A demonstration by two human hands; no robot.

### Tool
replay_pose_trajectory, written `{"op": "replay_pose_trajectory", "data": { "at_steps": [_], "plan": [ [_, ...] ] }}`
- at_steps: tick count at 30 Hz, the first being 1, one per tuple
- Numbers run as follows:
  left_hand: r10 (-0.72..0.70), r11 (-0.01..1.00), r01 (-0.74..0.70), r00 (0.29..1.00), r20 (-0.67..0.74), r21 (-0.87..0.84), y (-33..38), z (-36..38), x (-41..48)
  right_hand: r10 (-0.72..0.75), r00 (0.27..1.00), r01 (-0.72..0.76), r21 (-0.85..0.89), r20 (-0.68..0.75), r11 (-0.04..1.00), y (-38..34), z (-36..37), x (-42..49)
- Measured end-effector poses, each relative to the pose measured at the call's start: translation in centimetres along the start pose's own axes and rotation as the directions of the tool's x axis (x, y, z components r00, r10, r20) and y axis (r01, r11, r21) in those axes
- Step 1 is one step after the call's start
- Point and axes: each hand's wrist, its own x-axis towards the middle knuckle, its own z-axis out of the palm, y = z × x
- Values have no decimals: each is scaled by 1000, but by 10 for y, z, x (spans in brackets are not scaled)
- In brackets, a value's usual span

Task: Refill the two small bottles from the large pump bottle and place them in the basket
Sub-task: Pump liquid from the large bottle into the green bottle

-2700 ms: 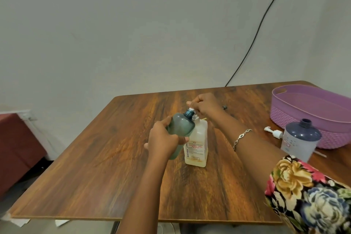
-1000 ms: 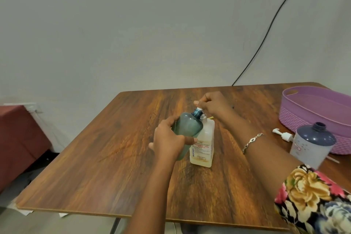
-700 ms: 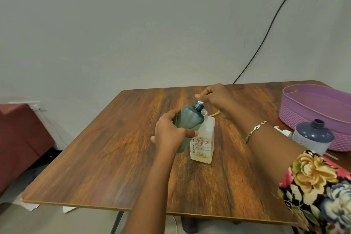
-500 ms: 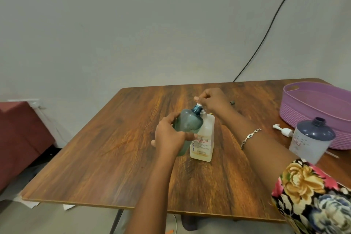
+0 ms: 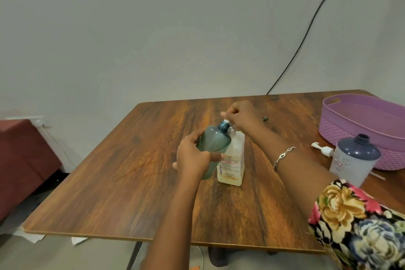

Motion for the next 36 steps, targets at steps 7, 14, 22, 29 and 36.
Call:
{"op": "replay_pose_trajectory", "data": {
  "at_steps": [7,14,22,29,36],
  "plan": [
    [48,999,-48,999,4,13,10,-5,6,21,998,-20,-23,63,1000,-18,-14,6],
    [35,999,-34,999,18,-11,-1,-7,9,-44,988,37,-49,-147,998,2,11,2],
    [57,998,-57,998,17,-3,5,-11,18,-56,997,57,16,-60,998,-6,-2,5],
    [41,999,-41,998,38,5,-1,-9,16,-64,996,67,45,-63,997,6,3,1],
    [85,996,-87,995,48,38,7,-14,18,-48,999,48,76,-3,996,-3,-6,4]
  ]
}}
